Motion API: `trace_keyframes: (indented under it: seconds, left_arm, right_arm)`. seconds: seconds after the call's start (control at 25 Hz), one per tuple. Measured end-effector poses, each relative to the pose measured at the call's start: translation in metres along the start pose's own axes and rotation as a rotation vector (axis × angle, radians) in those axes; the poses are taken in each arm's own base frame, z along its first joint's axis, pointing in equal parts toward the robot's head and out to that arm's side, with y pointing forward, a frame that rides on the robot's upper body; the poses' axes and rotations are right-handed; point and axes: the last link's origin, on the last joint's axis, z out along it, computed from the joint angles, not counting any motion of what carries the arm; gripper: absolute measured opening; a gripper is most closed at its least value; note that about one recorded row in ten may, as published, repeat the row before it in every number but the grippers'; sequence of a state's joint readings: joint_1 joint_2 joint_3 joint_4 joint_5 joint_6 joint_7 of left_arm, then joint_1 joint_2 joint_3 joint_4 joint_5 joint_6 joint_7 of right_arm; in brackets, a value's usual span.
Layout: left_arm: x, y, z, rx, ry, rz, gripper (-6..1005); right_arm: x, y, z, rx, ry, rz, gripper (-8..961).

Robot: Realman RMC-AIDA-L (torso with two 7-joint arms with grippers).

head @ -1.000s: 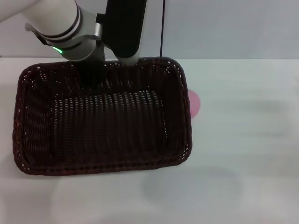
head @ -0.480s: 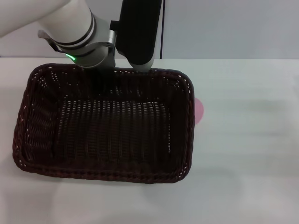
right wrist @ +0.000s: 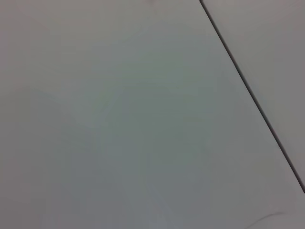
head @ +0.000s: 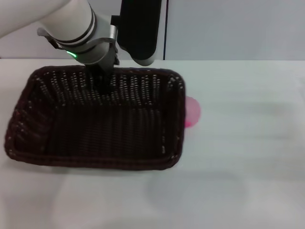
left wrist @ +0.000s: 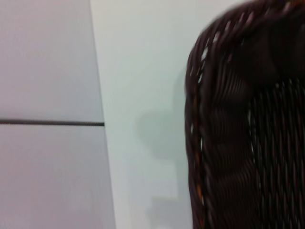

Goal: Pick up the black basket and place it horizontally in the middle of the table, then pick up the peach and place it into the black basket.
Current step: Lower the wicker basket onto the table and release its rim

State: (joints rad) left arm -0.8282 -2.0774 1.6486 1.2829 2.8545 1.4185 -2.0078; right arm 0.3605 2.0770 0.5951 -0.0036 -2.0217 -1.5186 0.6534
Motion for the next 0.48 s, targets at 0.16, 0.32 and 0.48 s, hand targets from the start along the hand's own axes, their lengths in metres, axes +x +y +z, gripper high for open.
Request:
trace_keyframes:
  seconds: [0.16, 0.32, 0.48]
  left_arm:
    - [-0.005, -0.003, 0.001, 0.018, -0.015, -0.012, 643]
    - [-0.009, -0.008, -0.006, 0.045, 0.014, -0.05, 663]
    - [-0.016, -0.016, -0.029, 0.076, 0.129, -0.155, 684]
  right_arm:
    - [0.0, 0.0, -0.001, 0.002, 0.001, 0.0, 700]
    - [0.0, -0.001, -0.002, 0.004, 0.002, 0.0, 700]
    - [0.0, -0.001, -0.002, 0.003, 0.0, 0.0, 700]
